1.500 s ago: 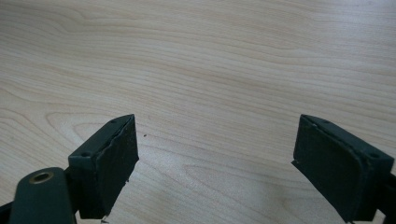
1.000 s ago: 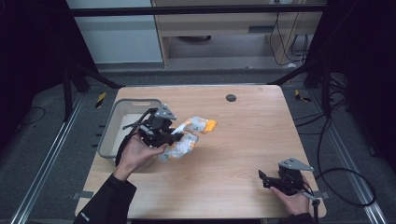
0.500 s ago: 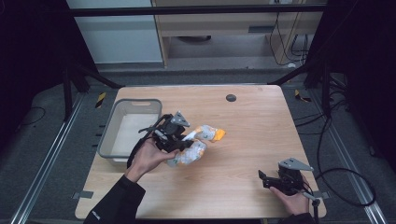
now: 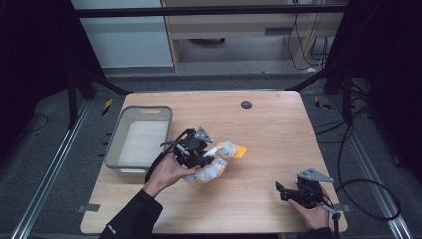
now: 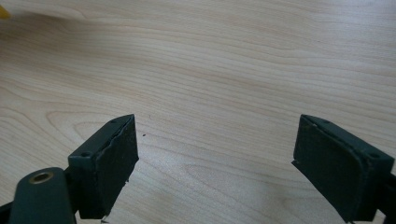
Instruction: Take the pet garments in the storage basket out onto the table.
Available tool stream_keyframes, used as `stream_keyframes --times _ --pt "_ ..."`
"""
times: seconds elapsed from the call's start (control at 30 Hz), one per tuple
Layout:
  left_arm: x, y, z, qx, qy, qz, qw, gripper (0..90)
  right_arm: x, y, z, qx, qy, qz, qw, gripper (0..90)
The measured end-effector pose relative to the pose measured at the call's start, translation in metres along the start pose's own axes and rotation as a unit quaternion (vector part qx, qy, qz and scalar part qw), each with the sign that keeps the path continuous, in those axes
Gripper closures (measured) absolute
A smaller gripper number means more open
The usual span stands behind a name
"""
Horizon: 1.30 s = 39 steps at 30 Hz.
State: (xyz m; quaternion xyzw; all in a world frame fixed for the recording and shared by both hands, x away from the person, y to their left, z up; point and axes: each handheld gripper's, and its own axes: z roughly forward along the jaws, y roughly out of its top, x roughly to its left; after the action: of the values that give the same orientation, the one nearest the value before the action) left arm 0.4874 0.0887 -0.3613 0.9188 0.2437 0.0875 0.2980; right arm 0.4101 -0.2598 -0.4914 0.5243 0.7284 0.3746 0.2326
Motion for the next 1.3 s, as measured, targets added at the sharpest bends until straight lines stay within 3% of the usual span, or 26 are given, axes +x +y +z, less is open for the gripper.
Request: stream_keyframes --times 0.9,1.3 --pt "-0.023 -0.004 0.047 0.021 -0.044 0.028 0.9984 74.9 0.0 0.0 0.0 0.001 0.001 -0.001 1.0 13.6" --pt "-0.03 -0.013 0.065 0.03 -0.062 0.034 0.9971 67.8 0.001 0.0 0.0 0.004 0.003 0.001 1.0 13.4"
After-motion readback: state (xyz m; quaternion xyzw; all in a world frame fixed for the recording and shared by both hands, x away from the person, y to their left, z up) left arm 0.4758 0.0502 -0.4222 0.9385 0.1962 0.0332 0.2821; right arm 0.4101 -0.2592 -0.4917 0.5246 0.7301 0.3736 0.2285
